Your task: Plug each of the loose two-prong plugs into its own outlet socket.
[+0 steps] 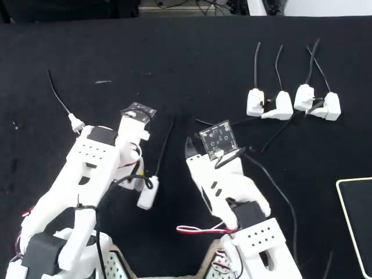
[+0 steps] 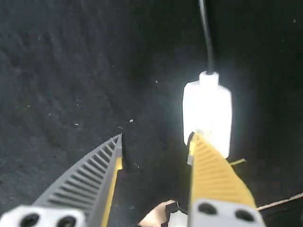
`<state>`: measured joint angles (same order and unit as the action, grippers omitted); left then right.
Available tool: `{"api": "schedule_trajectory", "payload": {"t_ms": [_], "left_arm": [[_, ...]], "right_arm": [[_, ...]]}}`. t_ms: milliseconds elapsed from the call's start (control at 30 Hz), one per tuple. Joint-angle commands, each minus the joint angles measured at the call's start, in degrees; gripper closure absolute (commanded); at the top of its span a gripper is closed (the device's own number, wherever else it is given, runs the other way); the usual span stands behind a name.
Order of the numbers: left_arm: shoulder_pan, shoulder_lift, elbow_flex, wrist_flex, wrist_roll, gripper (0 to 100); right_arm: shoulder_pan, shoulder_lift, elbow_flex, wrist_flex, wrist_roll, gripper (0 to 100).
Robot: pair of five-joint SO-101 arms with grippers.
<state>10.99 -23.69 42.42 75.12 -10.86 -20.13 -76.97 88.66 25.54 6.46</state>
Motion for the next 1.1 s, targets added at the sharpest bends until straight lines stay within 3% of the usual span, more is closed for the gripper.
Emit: {"api": "schedule_trajectory", "payload": {"t_ms": [0,267,667,1067], "left_arm": [[-3.1,-1.4,-3.8,0.4,-1.5,77],[-10.2,-1.4,1.0,-8.0,-4.9,77],[-6.6,-1.5,10.2,-12.4,-4.9,77],[-0.7,-1.5,7.9,-12.1,-3.9,77]], "right_arm": [[1.1,-1.4,-0.1,0.2,-0.2,94.5],[1.1,-1.4,0.0,0.2,-0.2,94.6],[1.1,-1.5,1.2,-1.5,-0.1,94.6],[2.4,-1.9,0.7,-1.1,-0.4,94.6]]}}
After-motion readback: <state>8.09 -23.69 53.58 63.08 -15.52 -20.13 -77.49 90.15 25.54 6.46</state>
